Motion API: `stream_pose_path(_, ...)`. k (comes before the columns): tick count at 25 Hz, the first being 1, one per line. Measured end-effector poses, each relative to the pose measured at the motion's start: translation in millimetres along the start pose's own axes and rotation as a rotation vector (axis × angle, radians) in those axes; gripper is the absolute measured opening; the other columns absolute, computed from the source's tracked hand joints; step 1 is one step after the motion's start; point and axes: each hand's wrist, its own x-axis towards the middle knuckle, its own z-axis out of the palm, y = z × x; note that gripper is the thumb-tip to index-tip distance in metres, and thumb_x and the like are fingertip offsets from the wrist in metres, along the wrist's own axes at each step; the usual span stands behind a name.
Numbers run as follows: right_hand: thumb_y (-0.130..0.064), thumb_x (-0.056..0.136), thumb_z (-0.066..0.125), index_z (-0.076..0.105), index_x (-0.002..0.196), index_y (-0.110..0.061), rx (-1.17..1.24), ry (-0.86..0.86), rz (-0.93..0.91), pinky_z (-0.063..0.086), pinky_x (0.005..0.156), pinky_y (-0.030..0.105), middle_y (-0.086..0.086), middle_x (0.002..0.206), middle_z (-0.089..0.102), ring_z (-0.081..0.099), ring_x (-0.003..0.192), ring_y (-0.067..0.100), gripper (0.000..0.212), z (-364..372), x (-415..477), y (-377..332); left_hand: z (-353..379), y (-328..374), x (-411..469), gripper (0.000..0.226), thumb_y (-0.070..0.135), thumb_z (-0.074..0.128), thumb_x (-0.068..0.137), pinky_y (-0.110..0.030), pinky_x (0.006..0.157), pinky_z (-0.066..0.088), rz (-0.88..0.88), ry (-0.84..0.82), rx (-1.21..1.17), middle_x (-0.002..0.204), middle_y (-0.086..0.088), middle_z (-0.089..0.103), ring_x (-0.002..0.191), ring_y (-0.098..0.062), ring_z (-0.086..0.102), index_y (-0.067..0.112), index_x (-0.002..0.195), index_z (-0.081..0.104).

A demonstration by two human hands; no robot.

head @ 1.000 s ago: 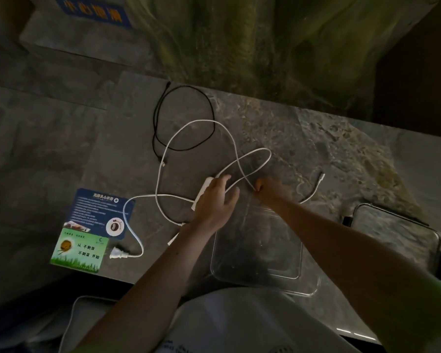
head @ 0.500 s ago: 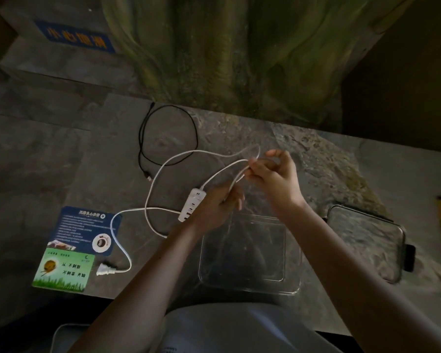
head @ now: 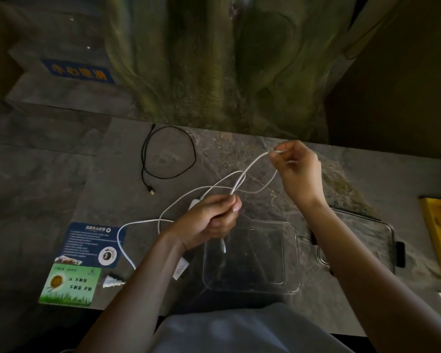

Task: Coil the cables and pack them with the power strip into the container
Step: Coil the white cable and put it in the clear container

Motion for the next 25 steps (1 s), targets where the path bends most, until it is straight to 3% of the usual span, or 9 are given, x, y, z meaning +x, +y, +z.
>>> stream_pose_path(5,-0.041,0.094,0.057,0.06,0.097,-0.016,-0.287,0.046,-0.075,0.038,0.076,0.029,0.002,0.097,0.053,0.051,0.096,0.019,0.025,7,6,9,8,11,-12,0.018,0.028,0.058,0.092,-0.016,0.035,0.023,0.063,-0.125,-0.084,0.048,0.009,0.042,0.036,-0.001,0.031,0.011,0.099,0.061)
stream_pose_path(8,-0.041,0.097,0.051,0.057,0.094,-0.016,-0.194,-0.05,0.025,0.05,0.067,0.036,0.001,0.079,0.066,0.063,0.074,0.02,0.026,16,-2,13,16,16,-11,0.025,0.023,0.052,0.094,-0.017,0.036,0.021,0.112,-0.086,-0.048,0.054,0.006,0.048,0.037,-0.001,0.034,0.012,0.115,0.06)
stream_pose_path(11,-0.039,0.097,0.046,0.056,0.093,-0.027,-0.33,-0.266,-0.093,0.057,0.065,0.046,0.002,0.079,0.069,0.067,0.069,0.025,0.016,29,-28,16,22,26,-4,0.037,0.019,0.042,0.096,-0.015,0.038,0.026,0.208,0.066,0.001,0.067,0.0,0.061,0.039,-0.003,0.04,0.015,0.131,0.052)
stream_pose_path(13,-0.039,0.095,0.044,0.053,0.1,-0.031,-0.438,-0.444,-0.209,0.057,0.068,0.048,0.008,0.083,0.071,0.069,0.075,0.033,0.013,39,-48,13,22,36,1,0.044,0.016,0.04,0.096,-0.018,0.047,0.043,0.277,0.14,-0.004,0.091,-0.008,0.071,0.051,-0.009,0.055,0.017,0.14,0.044)
stream_pose_path(15,-0.032,0.095,0.047,0.055,0.106,-0.03,-0.484,-0.585,-0.313,0.056,0.072,0.044,0.008,0.089,0.072,0.069,0.081,0.033,0.014,47,-62,10,20,42,6,0.048,0.014,0.039,0.098,-0.026,0.069,0.056,0.307,0.213,0.011,0.117,-0.011,0.069,0.08,-0.019,0.07,0.018,0.146,0.034)
stream_pose_path(17,-0.021,0.094,0.051,0.057,0.114,-0.027,-0.418,-0.691,-0.374,0.054,0.073,0.034,-0.004,0.085,0.067,0.067,0.077,0.015,0.022,46,-75,3,16,45,8,0.05,0.013,0.034,0.102,-0.038,0.093,0.054,0.342,0.274,-0.022,0.132,-0.013,0.06,0.11,-0.028,0.065,0.019,0.15,0.022)
stream_pose_path(20,-0.016,0.094,0.053,0.054,0.128,-0.027,-0.301,-0.784,-0.386,0.042,0.068,0.007,-0.019,0.077,0.056,0.057,0.069,-0.01,0.036,31,-87,-1,4,50,4,0.051,0.013,0.031,0.103,-0.049,0.102,0.046,0.424,0.351,-0.17,0.14,-0.017,0.052,0.124,-0.031,0.056,0.02,0.151,0.016)
stream_pose_path(24,-0.026,0.099,0.049,0.058,0.113,-0.026,-0.339,-0.653,-0.336,0.054,0.071,0.037,-0.006,0.081,0.066,0.064,0.072,0.008,0.017,2,-79,10,-17,55,-6,0.052,0.008,0.034,0.102,-0.051,0.105,0.041,0.451,0.452,-0.122,0.143,-0.015,0.049,0.13,-0.027,0.051,0.013,0.151,0.016)
stream_pose_path(25,-0.026,0.1,0.046,0.059,0.114,-0.026,-0.369,-0.642,-0.376,0.053,0.07,0.038,-0.007,0.08,0.066,0.063,0.072,0.009,0.019,-4,-77,8,-18,53,-6,0.052,0.005,0.034,0.102,-0.05,0.106,0.04,0.431,0.476,-0.097,0.144,-0.015,0.047,0.132,-0.026,0.047,0.011,0.15,0.016)
